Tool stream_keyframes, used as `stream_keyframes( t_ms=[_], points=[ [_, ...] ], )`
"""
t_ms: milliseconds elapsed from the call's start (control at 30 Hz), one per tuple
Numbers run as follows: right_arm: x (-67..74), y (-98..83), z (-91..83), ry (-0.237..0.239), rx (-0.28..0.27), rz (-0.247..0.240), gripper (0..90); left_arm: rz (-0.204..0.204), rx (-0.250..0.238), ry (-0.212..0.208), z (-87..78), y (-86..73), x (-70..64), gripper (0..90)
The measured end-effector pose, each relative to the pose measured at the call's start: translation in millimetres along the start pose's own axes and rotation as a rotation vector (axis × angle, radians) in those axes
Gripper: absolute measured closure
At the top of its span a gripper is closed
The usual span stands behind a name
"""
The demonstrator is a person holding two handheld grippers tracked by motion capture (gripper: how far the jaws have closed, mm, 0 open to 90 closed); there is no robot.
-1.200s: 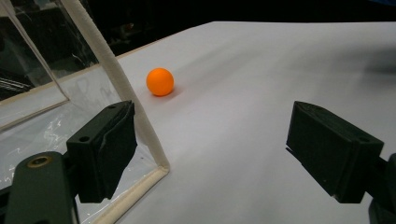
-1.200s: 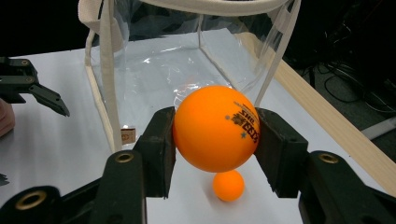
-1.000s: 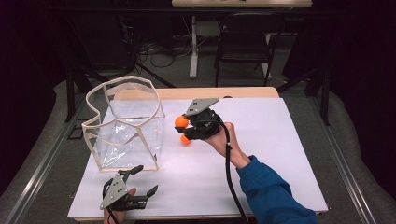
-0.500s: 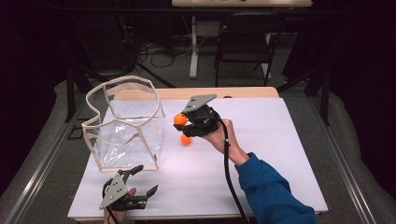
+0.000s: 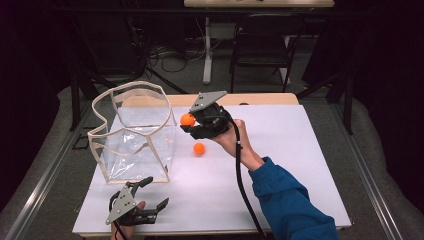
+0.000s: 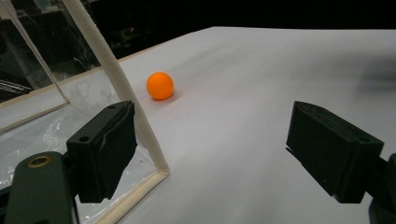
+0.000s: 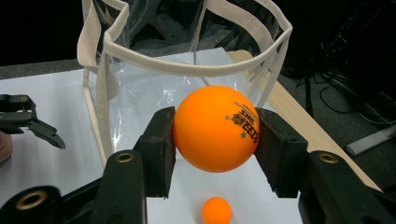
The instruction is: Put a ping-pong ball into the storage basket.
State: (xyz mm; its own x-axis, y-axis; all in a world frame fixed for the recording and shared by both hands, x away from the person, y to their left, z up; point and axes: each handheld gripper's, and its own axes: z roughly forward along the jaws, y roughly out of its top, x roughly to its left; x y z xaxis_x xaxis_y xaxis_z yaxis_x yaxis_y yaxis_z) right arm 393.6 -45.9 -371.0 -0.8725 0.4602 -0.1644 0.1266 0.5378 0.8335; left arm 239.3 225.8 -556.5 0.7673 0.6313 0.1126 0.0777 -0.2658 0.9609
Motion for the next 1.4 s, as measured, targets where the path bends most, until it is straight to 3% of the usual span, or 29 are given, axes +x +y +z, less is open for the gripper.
stream_keyframes(
  t_ms=[567, 767, 1400],
  points=[
    [-3.5, 31.2, 4.7, -0.002, -0.003, -0.020, 50.9, -0.004, -0.001, -0.004, 0.7, 0.0, 0.4, 16.0],
    [-5.1, 32.6, 14.2, -0.003, 0.003, -0.012, 50.8, -0.004, -0.006, -0.007, 0.7, 0.2, -0.5, 15.9],
    [-11.5, 47.7, 22.4, -0.023, 0.010, -0.002, 50.8, -0.009, -0.003, -0.003, 2.0, -0.5, 0.6, 16.0]
  ],
)
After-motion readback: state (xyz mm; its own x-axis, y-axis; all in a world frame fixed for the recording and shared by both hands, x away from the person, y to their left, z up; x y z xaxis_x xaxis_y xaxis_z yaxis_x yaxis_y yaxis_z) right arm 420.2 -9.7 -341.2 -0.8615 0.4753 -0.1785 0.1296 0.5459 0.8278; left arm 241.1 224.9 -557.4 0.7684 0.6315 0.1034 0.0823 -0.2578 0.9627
